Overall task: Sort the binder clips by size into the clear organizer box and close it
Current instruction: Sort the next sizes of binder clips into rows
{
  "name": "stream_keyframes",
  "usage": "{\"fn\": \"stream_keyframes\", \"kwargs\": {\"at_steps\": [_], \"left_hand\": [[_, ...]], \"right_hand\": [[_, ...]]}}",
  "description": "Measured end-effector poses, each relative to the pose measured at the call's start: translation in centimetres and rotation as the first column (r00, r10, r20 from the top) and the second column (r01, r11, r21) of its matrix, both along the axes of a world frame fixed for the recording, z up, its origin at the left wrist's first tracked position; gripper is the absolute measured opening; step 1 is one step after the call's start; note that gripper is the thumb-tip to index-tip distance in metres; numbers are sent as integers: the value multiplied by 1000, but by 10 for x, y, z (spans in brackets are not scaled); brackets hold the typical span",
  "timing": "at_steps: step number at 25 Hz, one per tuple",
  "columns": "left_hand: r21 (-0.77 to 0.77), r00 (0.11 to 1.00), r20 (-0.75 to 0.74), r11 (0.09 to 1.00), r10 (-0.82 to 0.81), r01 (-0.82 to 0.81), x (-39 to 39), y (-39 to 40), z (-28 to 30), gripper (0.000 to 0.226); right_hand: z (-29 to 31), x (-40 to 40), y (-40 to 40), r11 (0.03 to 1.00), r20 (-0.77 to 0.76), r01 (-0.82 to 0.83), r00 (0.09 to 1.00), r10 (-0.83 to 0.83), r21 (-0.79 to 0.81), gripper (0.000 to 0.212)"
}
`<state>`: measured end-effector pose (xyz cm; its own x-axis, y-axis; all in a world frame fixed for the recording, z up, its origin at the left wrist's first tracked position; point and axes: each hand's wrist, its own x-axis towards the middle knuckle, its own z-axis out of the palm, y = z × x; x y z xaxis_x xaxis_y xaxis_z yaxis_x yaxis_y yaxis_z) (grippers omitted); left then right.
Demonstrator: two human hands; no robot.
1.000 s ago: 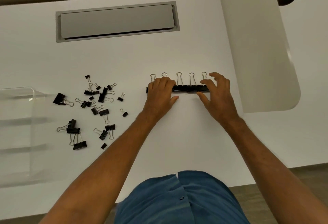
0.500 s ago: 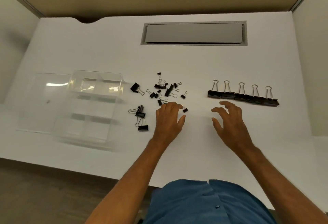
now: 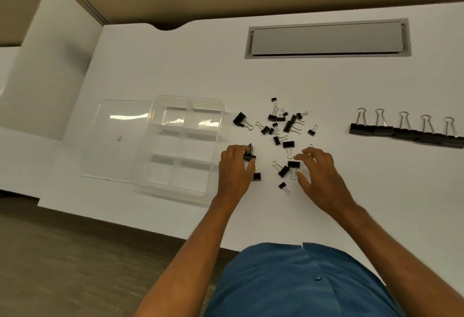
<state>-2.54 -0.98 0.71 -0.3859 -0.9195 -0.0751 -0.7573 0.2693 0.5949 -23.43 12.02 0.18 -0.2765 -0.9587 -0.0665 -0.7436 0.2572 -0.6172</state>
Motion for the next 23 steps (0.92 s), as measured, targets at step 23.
{"fn": "stream_keyframes", "kwargs": {"at_steps": [23], "left_hand": [[187, 980, -186, 977, -67, 102, 14, -33, 9, 33]], "right_hand": [[-26, 101, -37, 940, -228, -328, 912, 340, 90, 36]]}}
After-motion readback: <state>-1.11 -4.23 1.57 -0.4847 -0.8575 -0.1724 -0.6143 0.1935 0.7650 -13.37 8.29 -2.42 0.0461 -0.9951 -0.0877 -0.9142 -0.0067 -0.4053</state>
